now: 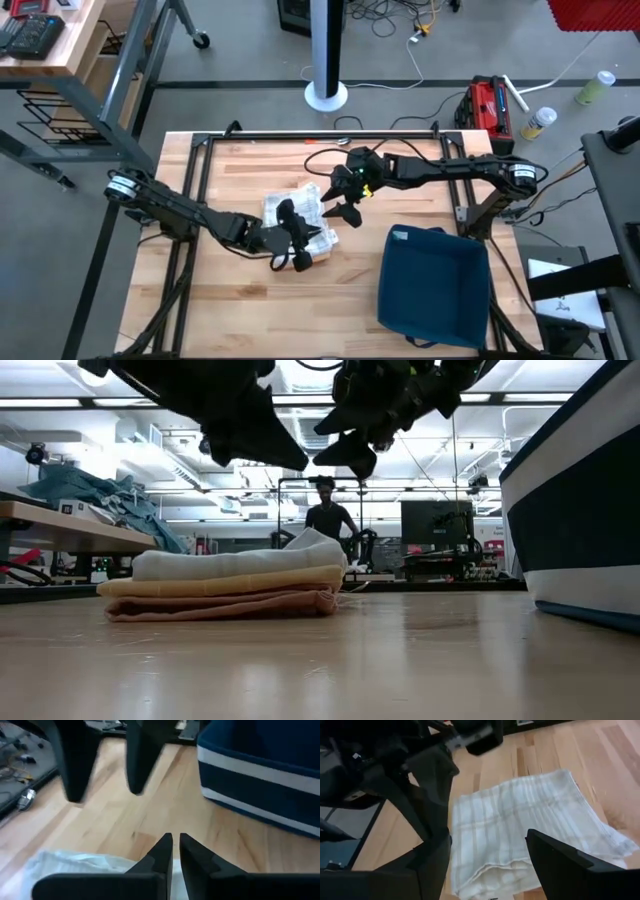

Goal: Fold towel
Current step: Stack the folded white towel on top of the folded yellow towel

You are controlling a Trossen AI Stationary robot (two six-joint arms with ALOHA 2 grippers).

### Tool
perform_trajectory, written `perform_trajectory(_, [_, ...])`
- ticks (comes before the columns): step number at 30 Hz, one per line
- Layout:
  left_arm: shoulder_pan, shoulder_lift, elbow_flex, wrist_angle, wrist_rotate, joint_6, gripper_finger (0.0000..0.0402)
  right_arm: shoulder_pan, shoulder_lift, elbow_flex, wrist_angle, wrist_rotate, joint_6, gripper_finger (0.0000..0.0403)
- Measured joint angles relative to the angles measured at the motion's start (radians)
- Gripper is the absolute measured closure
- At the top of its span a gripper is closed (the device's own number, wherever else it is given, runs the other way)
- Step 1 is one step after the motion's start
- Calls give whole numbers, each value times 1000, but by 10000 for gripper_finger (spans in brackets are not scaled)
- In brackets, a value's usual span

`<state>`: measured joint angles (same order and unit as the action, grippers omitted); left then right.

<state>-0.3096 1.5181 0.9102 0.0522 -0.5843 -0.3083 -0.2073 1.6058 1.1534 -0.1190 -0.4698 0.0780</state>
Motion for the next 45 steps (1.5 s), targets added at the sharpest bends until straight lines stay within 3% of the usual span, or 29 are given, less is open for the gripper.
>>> perform_trajectory(7, [0, 1, -13, 26, 25, -45, 374, 0, 0, 20, -2, 0, 0, 143])
perform_trajectory(11, [2, 1, -4, 79, 25, 7, 374, 0, 0, 23, -2, 0, 0, 142])
perform_trajectory(19, [29, -1, -27, 32, 48, -49, 374, 0, 0, 23, -2, -1, 0, 154])
perform_trajectory(21, [28, -1, -28, 35, 49, -53, 374, -3, 0, 23, -9, -74, -42, 158])
perform_trajectory(25, [27, -2, -28, 38, 51, -72, 374, -15, -5, 22, -28, -357, -262, 164])
perform_trajectory(27, [29, -2, -28, 44, 50, -72, 374, -10, -7, 22, -25, -401, -335, 166])
perform_trajectory(32, [28, -2, -28, 104, 45, -68, 374, -8, -7, 22, -23, -394, -402, 173])
perform_trajectory(45, [30, -2, -28, 245, 50, -92, 374, -6, -7, 22, -24, -392, -313, 162])
